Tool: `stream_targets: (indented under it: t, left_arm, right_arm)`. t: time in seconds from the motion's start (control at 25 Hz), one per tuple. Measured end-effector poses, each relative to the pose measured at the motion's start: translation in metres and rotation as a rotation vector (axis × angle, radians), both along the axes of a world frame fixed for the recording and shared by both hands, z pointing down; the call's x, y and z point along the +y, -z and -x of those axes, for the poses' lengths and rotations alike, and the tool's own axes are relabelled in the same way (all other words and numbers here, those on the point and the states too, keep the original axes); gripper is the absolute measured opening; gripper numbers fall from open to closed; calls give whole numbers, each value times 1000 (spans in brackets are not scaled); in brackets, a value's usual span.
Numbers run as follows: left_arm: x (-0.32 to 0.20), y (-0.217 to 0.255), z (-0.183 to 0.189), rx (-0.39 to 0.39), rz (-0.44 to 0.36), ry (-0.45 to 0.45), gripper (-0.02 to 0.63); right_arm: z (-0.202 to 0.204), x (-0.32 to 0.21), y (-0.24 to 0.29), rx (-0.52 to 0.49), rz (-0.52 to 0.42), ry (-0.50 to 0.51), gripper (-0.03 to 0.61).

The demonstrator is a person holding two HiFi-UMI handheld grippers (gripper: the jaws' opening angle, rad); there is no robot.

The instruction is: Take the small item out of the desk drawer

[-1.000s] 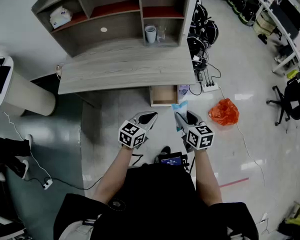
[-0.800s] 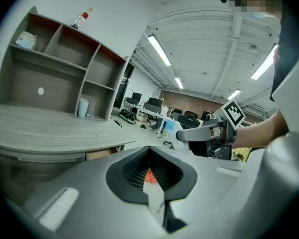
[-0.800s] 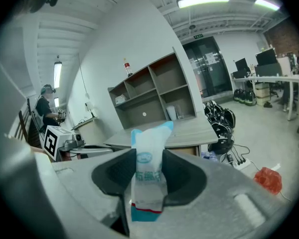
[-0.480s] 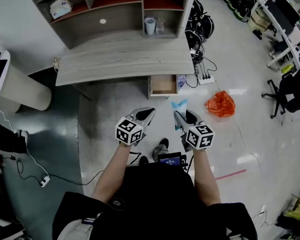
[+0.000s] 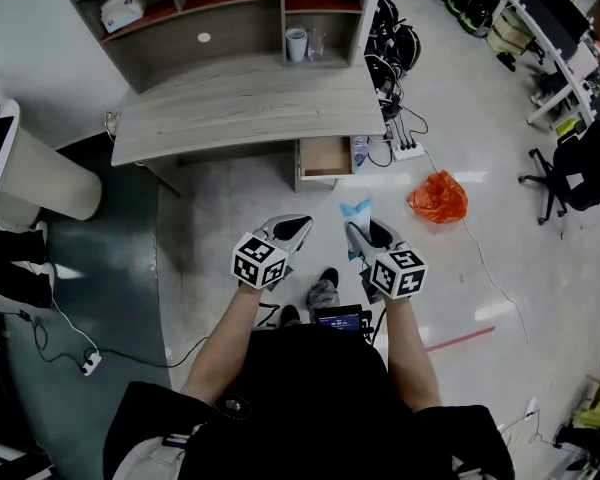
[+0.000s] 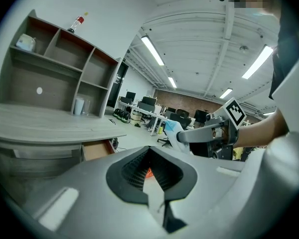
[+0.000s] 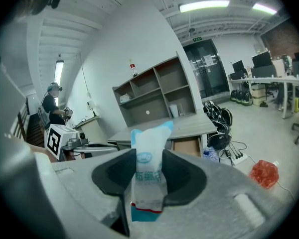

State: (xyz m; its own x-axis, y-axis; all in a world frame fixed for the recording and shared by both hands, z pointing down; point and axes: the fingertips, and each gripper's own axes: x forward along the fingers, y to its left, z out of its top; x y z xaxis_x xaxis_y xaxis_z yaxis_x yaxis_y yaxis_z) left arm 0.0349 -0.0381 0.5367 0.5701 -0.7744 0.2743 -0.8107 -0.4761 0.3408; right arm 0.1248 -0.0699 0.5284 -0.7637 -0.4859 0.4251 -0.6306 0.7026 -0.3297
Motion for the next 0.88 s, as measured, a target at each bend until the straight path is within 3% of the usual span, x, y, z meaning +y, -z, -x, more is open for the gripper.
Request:
stream_targets:
  t: [0.88]
  left_arm:
    - [39, 6, -4, -24, -27, -69, 2]
  right_arm:
    - [2, 44, 7, -15, -25, -33, 161]
